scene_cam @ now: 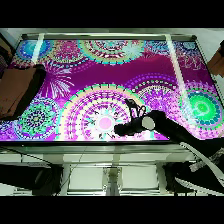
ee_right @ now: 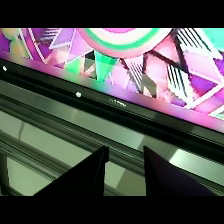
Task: Fold the clothes and pants, and hang the long-sleeved shirts on hangers.
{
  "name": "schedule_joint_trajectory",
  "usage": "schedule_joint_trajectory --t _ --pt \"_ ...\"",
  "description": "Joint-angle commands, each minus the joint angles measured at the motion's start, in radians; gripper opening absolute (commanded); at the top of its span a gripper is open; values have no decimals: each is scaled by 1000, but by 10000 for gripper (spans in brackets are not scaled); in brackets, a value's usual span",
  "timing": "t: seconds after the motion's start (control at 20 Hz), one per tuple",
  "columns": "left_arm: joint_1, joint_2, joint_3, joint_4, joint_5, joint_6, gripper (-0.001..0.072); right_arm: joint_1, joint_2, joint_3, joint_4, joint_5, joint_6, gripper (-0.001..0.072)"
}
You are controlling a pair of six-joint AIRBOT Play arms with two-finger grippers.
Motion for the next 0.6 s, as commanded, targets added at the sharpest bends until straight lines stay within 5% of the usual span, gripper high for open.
schedule_joint_trajectory --t 0.0,0.3,0.55 --pt "-6 19 52 -10 -40 16 17 0 0 0 0 -6 0 270" --pt "-41 143 120 -202 -150 60 13 -1 1 3 -69 -18 -37 270" --pt "-365 267 276 -223 -475 55 12 -52 3 131 -196 50 -349 271"
